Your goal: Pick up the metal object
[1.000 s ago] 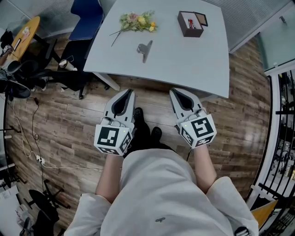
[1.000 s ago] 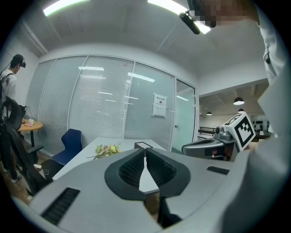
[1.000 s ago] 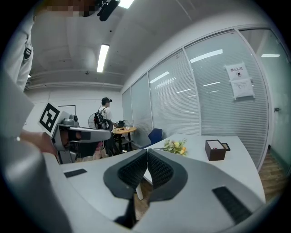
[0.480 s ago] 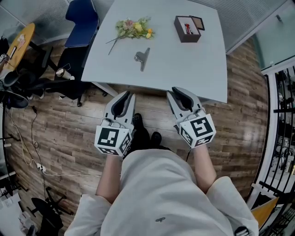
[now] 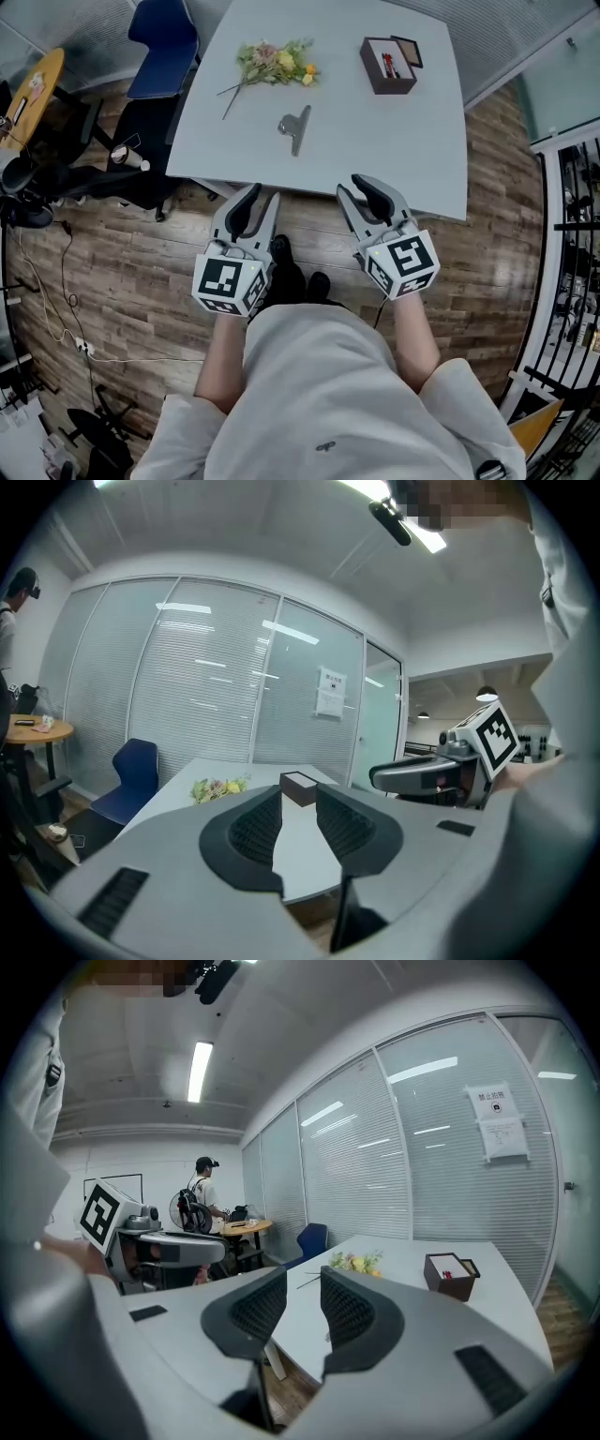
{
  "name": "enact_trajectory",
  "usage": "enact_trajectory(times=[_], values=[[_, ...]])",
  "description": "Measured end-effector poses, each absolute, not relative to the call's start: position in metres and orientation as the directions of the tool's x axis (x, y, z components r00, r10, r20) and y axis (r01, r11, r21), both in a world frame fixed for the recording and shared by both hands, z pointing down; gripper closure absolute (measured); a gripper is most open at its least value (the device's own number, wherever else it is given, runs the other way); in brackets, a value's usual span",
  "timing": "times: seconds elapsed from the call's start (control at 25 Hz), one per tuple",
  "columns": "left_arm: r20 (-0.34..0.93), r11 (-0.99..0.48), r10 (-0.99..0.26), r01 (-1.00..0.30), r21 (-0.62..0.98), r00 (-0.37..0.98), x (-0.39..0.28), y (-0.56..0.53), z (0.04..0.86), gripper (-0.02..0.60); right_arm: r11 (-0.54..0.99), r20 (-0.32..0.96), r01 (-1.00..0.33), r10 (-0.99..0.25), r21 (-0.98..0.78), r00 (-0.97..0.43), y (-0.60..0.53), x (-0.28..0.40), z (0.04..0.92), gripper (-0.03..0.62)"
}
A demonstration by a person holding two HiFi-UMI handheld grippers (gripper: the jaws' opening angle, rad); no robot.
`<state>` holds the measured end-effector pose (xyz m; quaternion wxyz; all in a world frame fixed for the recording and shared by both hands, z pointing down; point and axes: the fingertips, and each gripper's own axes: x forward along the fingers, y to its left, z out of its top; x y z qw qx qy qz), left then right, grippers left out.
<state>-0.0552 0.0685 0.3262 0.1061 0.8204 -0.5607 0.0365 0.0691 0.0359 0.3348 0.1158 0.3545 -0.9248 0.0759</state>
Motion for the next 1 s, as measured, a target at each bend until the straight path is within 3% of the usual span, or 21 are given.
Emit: enact_trajectory(times=[1.0], values=[[0.18, -0.454, -0.859, -0.876, 0.162, 0.479, -0.108, -0.034, 0.336, 0.46, 0.685, 0.283, -0.728, -0.694, -0.024, -0.662, -0.052, 0.01, 0.335, 0.448]])
